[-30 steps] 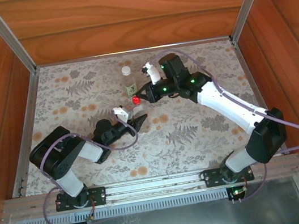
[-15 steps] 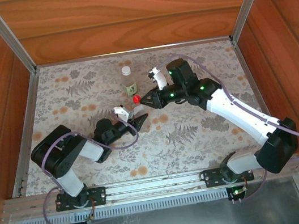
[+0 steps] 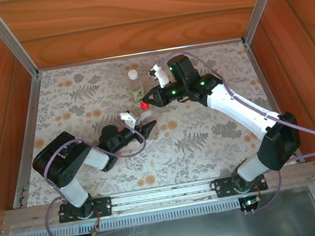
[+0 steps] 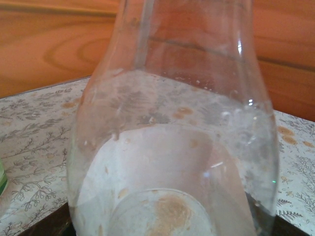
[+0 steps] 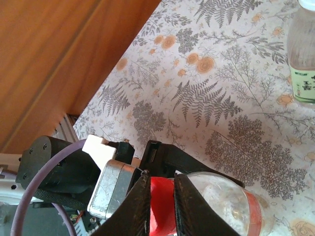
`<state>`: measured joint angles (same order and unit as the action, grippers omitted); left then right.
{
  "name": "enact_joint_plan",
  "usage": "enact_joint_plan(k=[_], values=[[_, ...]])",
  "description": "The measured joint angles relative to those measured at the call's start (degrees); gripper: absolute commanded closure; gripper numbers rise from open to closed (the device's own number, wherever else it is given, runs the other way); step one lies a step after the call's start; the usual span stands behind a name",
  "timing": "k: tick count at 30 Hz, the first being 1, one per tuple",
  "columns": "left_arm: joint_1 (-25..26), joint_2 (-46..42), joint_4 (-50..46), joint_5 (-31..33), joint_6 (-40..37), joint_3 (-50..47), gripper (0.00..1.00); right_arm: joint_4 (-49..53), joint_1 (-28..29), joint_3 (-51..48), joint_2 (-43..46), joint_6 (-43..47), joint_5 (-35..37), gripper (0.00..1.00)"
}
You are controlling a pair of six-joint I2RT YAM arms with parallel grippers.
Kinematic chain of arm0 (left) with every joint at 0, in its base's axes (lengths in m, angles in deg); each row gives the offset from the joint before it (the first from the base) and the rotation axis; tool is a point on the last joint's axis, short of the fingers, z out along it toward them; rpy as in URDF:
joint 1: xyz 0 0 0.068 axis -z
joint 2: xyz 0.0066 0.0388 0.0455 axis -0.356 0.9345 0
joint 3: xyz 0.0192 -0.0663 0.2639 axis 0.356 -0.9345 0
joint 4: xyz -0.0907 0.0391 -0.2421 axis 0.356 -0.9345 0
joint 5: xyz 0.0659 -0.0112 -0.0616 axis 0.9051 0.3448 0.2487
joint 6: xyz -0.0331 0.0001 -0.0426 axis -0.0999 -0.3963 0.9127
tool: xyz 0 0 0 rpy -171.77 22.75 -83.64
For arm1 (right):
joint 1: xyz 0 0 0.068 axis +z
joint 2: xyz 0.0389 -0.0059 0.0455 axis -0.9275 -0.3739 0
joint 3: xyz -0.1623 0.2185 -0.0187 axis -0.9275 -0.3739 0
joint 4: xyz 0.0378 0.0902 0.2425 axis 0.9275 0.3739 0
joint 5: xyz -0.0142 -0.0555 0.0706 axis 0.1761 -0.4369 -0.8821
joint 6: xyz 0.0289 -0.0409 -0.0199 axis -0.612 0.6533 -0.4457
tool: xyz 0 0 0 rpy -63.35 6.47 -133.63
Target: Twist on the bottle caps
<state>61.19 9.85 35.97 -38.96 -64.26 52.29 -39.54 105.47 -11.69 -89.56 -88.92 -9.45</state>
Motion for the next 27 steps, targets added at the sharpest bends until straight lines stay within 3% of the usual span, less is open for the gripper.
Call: enact_joint_plan(k=[13,20,23,27], values=[[-0.1,0.5,0.0,-0.9,-0.4,0.5,0.46,0.1,-0.6,-6.6,6.8,-1.1,-2.1,0.85],[-0.2,0.8,0.0,-0.9,0.0,0.9,0.46,0.4,-0.3,-5.6,7.0,-1.2,-0.2,0.60],[-0.2,0.8,0.0,-0.9,0.1,0.9,0.46,0.3,-0.4,-3.1,5.2,-0.9,0.2,0.61],[-0.2,0.8,0.0,-0.9,0.1,0.9,0.46,0.2,-0.4,0.6,1.2,-0.5,-0.3,0.71]])
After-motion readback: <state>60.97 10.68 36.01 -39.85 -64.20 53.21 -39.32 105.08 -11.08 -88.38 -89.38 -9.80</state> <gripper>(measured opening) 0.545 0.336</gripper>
